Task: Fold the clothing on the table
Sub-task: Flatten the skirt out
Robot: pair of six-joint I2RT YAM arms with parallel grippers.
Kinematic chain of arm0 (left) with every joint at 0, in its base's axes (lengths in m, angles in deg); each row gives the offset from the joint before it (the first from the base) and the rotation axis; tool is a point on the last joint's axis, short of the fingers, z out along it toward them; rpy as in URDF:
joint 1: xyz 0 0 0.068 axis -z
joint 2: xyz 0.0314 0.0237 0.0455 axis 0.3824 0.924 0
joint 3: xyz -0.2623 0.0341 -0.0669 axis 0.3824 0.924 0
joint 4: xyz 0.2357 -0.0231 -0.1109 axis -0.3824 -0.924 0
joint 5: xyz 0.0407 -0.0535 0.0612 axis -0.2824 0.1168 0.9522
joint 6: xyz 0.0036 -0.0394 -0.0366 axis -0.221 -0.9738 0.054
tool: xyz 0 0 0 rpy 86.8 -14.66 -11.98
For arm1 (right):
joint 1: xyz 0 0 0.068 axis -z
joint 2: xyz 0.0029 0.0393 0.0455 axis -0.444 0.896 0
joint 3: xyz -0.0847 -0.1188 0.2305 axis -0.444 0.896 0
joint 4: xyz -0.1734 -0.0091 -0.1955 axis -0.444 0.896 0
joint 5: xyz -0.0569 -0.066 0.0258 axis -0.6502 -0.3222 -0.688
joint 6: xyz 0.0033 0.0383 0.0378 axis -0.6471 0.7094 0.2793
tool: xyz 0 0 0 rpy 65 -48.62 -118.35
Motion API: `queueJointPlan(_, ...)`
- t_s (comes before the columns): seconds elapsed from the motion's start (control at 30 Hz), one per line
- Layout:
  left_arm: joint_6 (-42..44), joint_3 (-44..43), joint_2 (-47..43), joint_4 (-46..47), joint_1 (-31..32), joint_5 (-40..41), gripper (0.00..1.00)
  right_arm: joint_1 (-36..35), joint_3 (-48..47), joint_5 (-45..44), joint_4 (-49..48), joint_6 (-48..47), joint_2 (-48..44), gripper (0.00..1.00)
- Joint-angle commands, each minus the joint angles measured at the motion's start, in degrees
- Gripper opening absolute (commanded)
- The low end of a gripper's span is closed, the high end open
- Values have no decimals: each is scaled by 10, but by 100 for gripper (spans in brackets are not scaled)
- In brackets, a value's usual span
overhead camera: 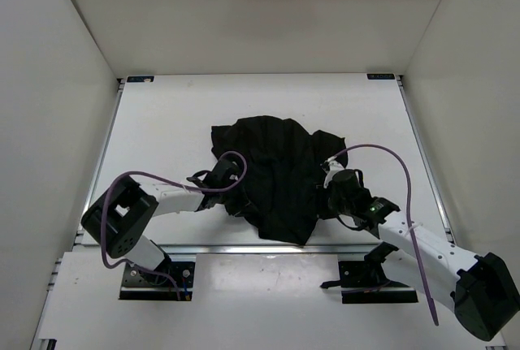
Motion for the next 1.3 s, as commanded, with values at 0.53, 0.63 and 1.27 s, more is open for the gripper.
queueJointPlan(0.53,1,77,-54,84,-24,-3,0,-114,-15,-68,56,50,82,46)
queueJointPlan(0.63,-7,97,-82,97,-32,-4,0,-144,-44,-104,87,50,146,43)
queueJointPlan(1.27,70,170,-323,-2,-190,-24,0,-61,-280,-259,203,-99,422,0)
